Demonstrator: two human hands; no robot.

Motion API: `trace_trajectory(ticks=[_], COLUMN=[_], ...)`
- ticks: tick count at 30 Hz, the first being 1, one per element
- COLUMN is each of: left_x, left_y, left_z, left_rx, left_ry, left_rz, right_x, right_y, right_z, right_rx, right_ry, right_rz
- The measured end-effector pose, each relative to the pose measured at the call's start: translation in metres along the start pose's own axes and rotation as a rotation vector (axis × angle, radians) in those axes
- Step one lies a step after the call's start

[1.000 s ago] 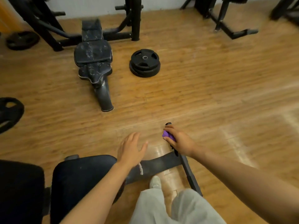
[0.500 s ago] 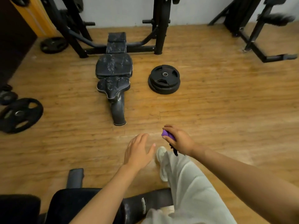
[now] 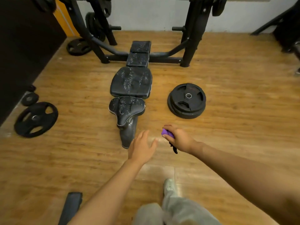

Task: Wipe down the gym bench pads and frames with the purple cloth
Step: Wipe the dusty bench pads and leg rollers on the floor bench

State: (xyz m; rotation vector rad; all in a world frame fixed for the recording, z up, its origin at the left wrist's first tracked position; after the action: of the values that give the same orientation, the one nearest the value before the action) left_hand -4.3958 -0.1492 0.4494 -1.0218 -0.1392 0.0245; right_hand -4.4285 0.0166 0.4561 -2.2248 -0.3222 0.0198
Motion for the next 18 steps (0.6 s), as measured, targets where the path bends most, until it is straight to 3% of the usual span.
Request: trace_trajectory(ticks=[9,18], left_x=[-0.143,-0.338], left_y=[-0.001,0.006], left_z=[-0.002,0.007], left_rx=[0.054,0.041], left_ry=[-0.110,-0.038], left_rz=[0.049,-0.007], right_x=[-0.149,-0.328], right_y=[-0.025,-0.063], right_z=[0.019,0.032], right_rx=[-0.007,0.009], right_ry=[-0.020,-0.003], right_rz=[-0.041,0.032])
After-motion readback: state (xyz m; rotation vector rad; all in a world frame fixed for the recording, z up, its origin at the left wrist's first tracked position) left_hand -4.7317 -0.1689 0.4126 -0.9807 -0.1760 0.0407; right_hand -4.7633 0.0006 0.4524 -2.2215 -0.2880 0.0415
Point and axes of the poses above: each hand's wrist, its own x-axis away from the middle knuckle, its own y-axis out of the palm, z = x × y, the point moved 4 cm from there along -x, towards the middle knuckle, and after that the axes turned 12 degrees about z, right-handed, at the moved point
